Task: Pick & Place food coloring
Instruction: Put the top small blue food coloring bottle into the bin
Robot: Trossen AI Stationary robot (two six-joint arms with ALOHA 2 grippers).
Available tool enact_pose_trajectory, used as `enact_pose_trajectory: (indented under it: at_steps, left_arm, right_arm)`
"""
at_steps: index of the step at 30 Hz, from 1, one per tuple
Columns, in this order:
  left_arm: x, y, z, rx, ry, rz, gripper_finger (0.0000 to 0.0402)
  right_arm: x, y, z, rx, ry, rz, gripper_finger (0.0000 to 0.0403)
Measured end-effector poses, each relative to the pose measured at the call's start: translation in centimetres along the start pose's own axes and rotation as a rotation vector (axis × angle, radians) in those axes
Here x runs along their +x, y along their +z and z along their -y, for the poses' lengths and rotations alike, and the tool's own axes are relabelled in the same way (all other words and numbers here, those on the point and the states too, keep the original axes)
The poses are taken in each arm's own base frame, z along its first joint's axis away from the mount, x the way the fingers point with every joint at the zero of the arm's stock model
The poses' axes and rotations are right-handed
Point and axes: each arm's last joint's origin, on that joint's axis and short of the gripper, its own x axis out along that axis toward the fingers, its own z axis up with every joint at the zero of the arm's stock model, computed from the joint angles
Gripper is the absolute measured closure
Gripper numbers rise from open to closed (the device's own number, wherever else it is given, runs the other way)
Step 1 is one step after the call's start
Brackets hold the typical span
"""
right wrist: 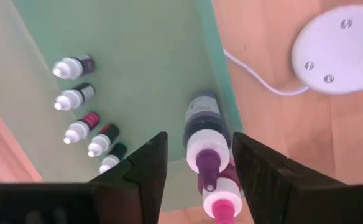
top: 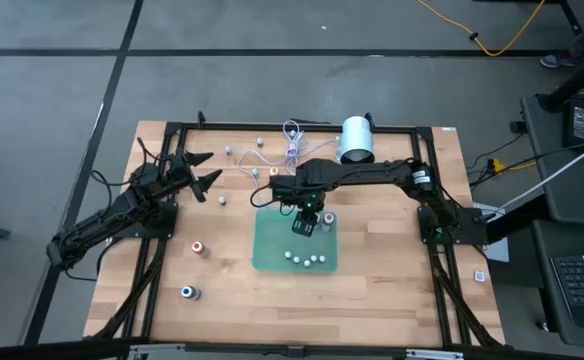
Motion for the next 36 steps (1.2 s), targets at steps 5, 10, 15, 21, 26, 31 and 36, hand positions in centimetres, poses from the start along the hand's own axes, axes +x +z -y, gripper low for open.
enact_pose_trajectory:
  at_steps: [5,10,15,21,26,31,36]
  left_arm:
    - [0.0,0.0,0.0,0.000,0.000,0.000,0.0068]
    - [0.0,0.0,0.0,0.000,0.000,0.000,0.0068]
    - [0.0,0.0,0.0,0.000,0.000,-0.001,0.0068]
    - [0.0,0.0,0.0,0.000,0.001,-0.001,0.0068]
    - [0.0,0.0,0.0,0.000,0.000,0.000,0.0068]
    - [0.0,0.0,0.0,0.000,0.000,0.000,0.0068]
    - [0.0,0.0,0.0,0.000,0.000,0.000,0.0068]
  right_arm:
    - [-1.5,0.2,0.5,0.006,-0.009,0.024,0.0221]
    - [-3.9,0.1,1.0,-0.008,0.005,0.122,0.0221]
    - [-4.6,0.0,1.0,-0.023,0.093,0.276,0.0204]
    - [-6.8,-1.5,1.2,-0.095,0.154,0.528,0.0121]
    - [-9.1,-4.1,2.7,-0.164,0.148,0.673,0.0034]
    - [-11.3,-6.5,4.9,-0.227,-0.017,0.867,0.0015]
    - [-12.9,-8.2,7.5,-0.069,-0.251,1.161,0.0021]
